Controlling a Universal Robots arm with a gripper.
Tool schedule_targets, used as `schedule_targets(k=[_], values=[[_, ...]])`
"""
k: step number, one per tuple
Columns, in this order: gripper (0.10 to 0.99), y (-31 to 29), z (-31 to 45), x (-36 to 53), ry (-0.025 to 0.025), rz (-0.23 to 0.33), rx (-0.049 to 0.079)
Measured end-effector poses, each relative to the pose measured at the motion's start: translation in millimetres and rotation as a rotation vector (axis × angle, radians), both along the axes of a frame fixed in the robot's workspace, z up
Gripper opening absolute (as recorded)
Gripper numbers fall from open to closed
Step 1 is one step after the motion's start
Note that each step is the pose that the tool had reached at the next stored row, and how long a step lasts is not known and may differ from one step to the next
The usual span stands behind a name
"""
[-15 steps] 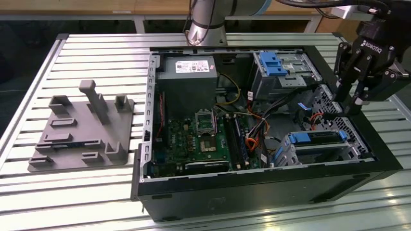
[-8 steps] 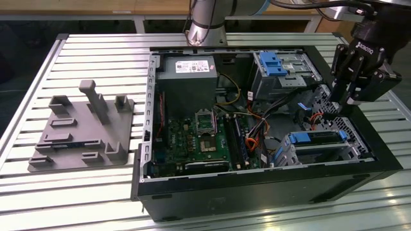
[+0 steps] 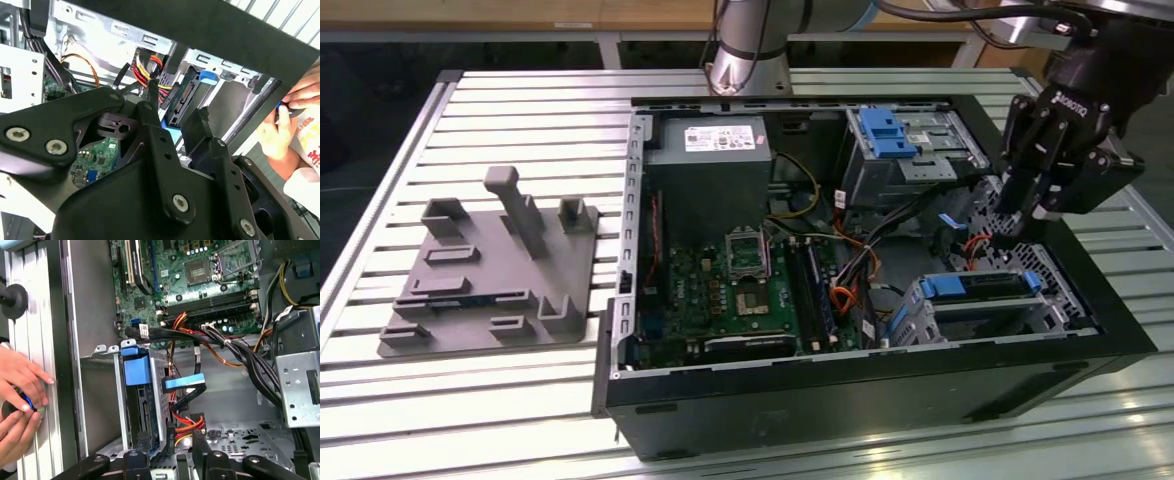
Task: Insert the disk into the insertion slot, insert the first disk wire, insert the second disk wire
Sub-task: 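Insert the first disk wire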
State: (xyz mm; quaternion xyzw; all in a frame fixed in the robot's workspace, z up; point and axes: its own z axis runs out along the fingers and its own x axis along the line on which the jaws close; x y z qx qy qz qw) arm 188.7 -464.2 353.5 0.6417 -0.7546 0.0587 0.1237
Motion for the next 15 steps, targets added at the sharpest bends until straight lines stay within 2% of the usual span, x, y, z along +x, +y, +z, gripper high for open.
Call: schedule_targets(k=[2, 10, 15], values=[[0.467, 0.0, -3.1, -0.1, 0.0037, 0.0, 0.0], [0.467, 0.0, -6.5, 0.0, 0.0036, 0.001, -0.016], [0.467, 0.0, -7.5, 0.0, 0.0036, 0.009, -0.016]])
